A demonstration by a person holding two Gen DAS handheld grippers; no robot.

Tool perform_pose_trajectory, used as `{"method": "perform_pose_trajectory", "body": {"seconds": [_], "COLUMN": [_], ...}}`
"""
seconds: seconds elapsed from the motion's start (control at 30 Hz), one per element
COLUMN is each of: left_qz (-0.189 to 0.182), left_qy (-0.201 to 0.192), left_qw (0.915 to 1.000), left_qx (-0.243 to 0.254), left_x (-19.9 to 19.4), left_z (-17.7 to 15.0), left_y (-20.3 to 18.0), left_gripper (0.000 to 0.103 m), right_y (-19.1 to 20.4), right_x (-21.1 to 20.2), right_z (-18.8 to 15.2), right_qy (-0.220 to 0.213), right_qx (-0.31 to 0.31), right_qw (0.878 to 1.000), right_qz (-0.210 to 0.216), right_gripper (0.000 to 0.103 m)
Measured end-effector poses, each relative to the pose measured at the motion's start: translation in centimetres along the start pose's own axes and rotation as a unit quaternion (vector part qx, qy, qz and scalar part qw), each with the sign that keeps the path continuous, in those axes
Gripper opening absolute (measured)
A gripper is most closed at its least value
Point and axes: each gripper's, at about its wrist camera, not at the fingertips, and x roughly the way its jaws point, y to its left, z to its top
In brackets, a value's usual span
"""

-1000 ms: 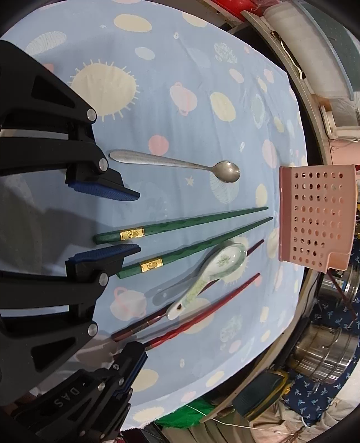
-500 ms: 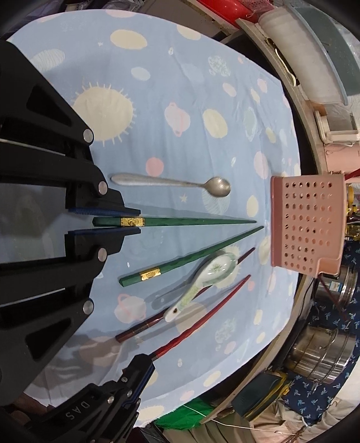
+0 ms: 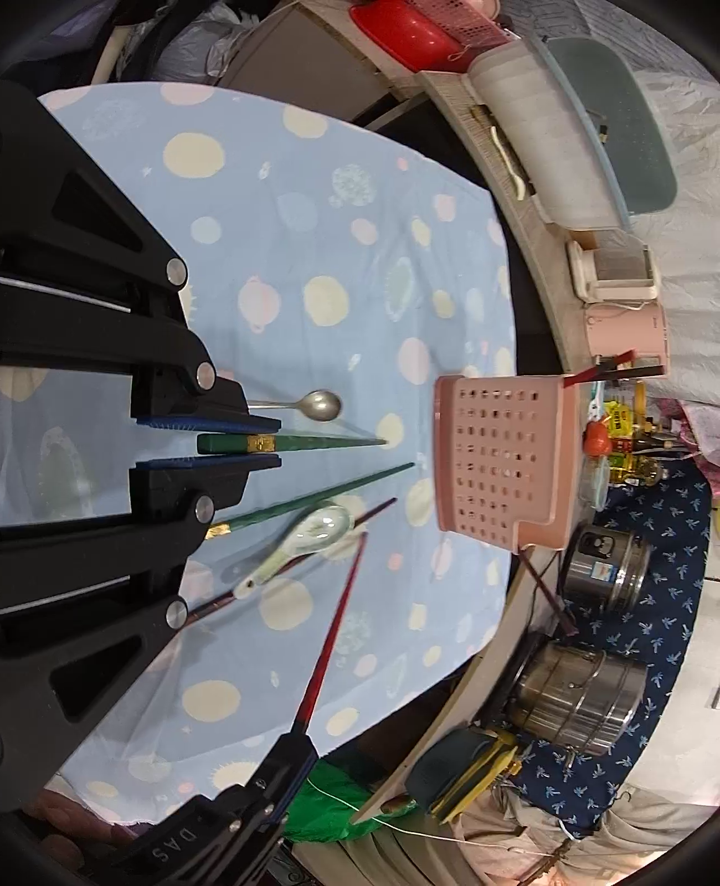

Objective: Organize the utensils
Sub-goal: 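Lift both chopsticks up to the pink basket and lower them in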

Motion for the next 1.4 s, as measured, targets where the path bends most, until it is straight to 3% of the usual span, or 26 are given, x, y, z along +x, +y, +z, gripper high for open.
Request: {"method": "perform_pose_trajectory", "body": {"seconds": [0.63,1.0,1.23,1.4], "left_qz": [-0.003,-0.003,-0.005,0.001], "left_qy": [-0.079,-0.150,-0.192,-0.192], "left_qw": [0.9965,0.9883,0.9810,0.9811], "left_qx": [0.026,0.030,0.028,0.023], "left_x": [-3.4,-5.4,-6.0,-3.5], "left_z": [11.6,22.6,29.2,31.9], "left_y": [-0.7,-1.9,-2.7,-2.9], "left_gripper": [0.007,0.007,0.007,0.007], "right_y": [0.4,0.9,1.3,1.5], "right_x": [-2.2,-1.7,0.2,3.3], "right_z": [10.8,21.2,27.3,29.4], "right_qy": [-0.089,-0.152,-0.179,-0.176], "right_qx": [-0.009,-0.018,-0.024,-0.030], "right_qw": [0.996,0.988,0.983,0.984], "right_qz": [0.021,0.021,0.012,0.004], "right_gripper": [0.007,0.007,0.007,0.007]}}
